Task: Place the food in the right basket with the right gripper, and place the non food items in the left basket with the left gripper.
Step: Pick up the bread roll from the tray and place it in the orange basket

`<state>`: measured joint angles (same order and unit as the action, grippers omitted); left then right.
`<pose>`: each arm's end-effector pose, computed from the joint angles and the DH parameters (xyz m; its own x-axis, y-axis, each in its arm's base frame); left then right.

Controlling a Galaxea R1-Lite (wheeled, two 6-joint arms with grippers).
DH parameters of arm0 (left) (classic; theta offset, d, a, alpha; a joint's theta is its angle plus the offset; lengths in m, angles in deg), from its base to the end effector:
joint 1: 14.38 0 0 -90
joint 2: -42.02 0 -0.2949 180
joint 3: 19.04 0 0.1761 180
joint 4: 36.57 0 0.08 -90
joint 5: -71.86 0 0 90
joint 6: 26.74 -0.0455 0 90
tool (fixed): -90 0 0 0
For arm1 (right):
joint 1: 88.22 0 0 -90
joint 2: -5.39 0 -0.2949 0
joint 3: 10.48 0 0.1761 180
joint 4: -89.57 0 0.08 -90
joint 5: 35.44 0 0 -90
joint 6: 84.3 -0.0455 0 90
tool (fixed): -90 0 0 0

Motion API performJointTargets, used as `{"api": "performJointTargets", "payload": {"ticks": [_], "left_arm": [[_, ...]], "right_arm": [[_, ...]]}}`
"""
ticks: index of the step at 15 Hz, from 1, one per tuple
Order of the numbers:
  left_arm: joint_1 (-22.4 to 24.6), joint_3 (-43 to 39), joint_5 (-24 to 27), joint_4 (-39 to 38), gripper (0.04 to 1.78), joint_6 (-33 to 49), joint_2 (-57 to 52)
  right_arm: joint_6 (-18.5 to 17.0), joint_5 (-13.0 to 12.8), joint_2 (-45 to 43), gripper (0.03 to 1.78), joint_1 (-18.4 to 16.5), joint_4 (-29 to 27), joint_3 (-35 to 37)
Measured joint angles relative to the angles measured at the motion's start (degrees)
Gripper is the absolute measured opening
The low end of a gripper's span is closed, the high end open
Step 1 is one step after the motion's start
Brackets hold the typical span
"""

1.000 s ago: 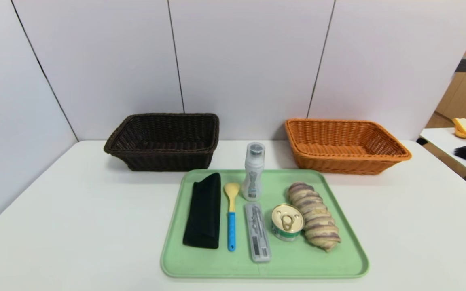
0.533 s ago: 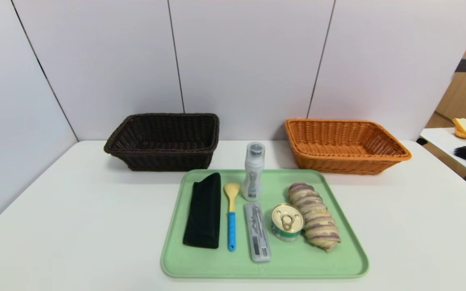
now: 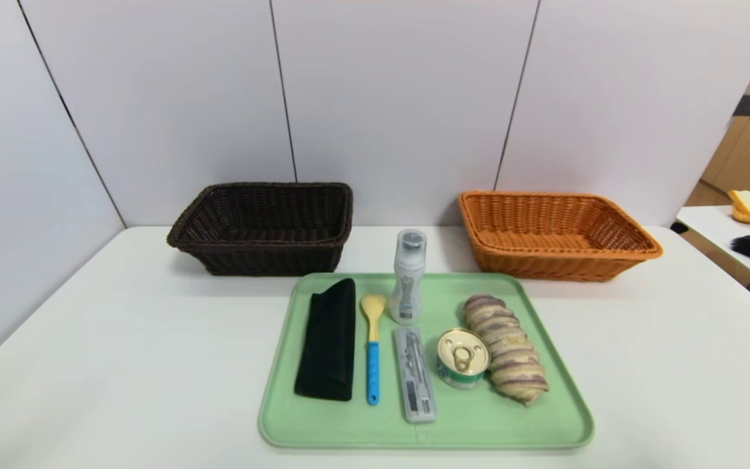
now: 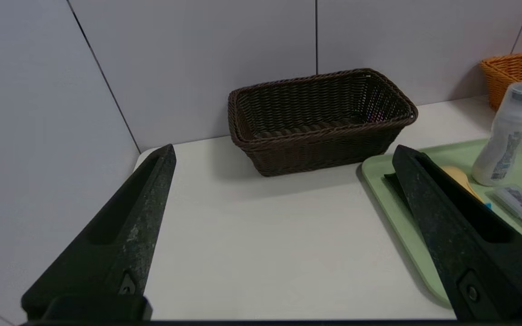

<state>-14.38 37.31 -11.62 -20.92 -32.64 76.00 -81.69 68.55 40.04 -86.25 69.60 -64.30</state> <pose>0.0427 -0.0052 0.2465 0.9867 -0.1136 0.1163 0.1001 0.9883 0.1153 0.0475 0.0126 0.2238 0.9614 0.2750 -0.0135 -0.2753 0.9604 -0.0422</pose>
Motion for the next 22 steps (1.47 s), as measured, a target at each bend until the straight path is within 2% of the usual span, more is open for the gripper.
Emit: {"api": "performJointTargets", "payload": {"ticks": [5, 8, 9, 11, 13, 14, 16, 18, 20, 21, 22], "left_arm": [[-0.05, 8.83, 0.3, -1.65, 1.69, 0.37, 17.65], [-0.21, 9.68, 0.5, -1.29, 1.69, 0.34, 23.58], [-0.33, 9.75, 0.52, -1.21, 1.69, 0.28, 24.62], [-0.74, 9.76, 0.48, -1.12, 1.69, 0.0, 25.89], [-0.85, 9.65, 0.41, -0.99, 1.69, -0.1, 26.42], [-0.85, 9.57, 0.34, -0.99, 1.69, -0.11, 26.58], [-0.9, 9.42, 0.3, -0.99, 1.69, -0.21, 26.71], [-0.9, 9.34, 0.3, -0.99, 1.69, -0.21, 26.79], [-0.88, 9.23, 0.45, -1.16, 1.69, -0.22, 26.75], [-0.88, 9.12, 0.45, -1.16, 1.69, -0.21, 26.64], [-0.88, 8.74, 0.45, -1.23, 1.69, -0.22, 26.5]], "right_arm": [[-0.05, -0.02, 23.72, 1.71, 0.15, 11.72, -10.78], [-0.9, -0.49, 34.49, 1.71, 1.6, 11.82, -18.03], [-1.82, -0.68, 37.18, 1.71, 2.93, 9.97, -20.53], [-4.91, -0.72, 41.2, 1.71, 6.67, 2.06, -26.76], [-9.41, -0.5, 43.85, 1.71, 10.09, -8.57, -33.52], [-10.46, -0.46, 45.42, 1.71, 11.52, -15.15, -37.35], [-9.58, -0.69, 49.23, 1.71, 13.59, -26.72, -43.39], [-5.99, -1.24, 53.61, 1.71, 14.7, -34.06, -46.78], [-3.6, -4.3, 57.8, 1.71, 15.77, -35.16, -48.29], [-3.13, -6.29, 59.87, 1.71, 16.79, -35.08, -48.74], [-3.12, -7.22, 61.6, 1.71, 17.73, -35.0, -49.03]]}}
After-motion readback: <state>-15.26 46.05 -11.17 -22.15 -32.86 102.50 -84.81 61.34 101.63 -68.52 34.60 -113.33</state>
